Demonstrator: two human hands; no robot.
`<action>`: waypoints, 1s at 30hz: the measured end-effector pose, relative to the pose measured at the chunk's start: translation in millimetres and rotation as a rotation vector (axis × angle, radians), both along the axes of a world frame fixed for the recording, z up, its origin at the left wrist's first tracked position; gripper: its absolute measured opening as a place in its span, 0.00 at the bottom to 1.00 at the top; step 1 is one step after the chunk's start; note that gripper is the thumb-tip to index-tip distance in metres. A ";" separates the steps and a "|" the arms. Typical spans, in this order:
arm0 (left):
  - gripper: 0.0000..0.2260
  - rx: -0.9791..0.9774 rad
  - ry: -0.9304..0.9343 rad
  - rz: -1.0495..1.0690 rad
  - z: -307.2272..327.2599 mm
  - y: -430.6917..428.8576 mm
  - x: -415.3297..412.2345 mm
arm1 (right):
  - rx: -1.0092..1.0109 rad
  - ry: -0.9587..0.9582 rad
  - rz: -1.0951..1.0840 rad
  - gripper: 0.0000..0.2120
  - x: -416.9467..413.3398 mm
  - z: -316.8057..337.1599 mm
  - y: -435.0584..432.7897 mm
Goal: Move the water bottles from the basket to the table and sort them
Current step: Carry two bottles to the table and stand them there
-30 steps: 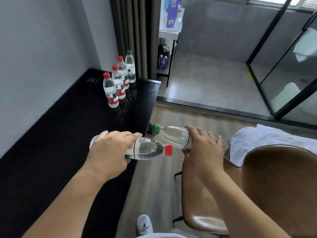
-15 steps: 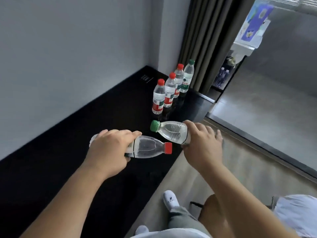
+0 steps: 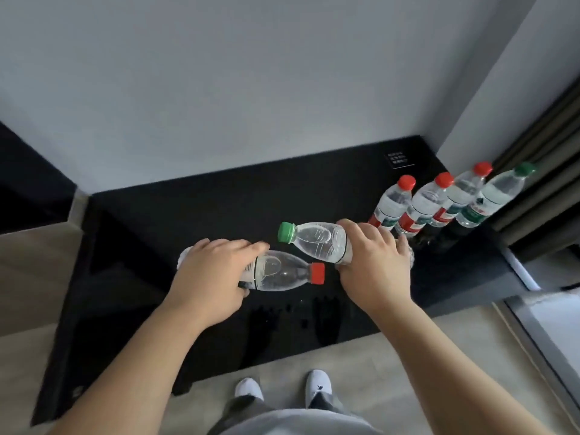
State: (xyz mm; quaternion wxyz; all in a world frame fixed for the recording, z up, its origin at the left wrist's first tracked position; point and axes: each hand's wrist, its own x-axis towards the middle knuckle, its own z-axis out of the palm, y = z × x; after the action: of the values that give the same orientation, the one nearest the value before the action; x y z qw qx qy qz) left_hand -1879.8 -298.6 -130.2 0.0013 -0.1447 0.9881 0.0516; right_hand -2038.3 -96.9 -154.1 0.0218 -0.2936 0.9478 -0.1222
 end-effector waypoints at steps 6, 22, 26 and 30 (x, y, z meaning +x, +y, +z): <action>0.35 0.010 -0.017 0.105 -14.7 14.3 19.7 | -0.010 -0.012 0.115 0.33 -0.8 -15.9 -3.5; 0.37 -0.035 0.026 0.128 -158.7 17.2 20.8 | -0.040 0.058 0.164 0.34 -12.5 -153.3 -1.0; 0.36 -0.109 0.118 0.140 -186.2 21.1 19.5 | -0.089 0.181 0.165 0.36 -13.7 -188.9 3.6; 0.36 -0.120 0.139 0.130 -199.9 31.2 27.3 | -0.153 0.247 0.179 0.34 -8.5 -199.9 14.1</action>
State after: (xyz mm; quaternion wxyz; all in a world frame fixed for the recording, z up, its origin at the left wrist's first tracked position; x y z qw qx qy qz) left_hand -1852.5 -267.3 -330.0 -0.0792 -0.2042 0.9757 0.0021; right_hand -2046.8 -82.8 -354.0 -0.1065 -0.3905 0.9012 -0.1547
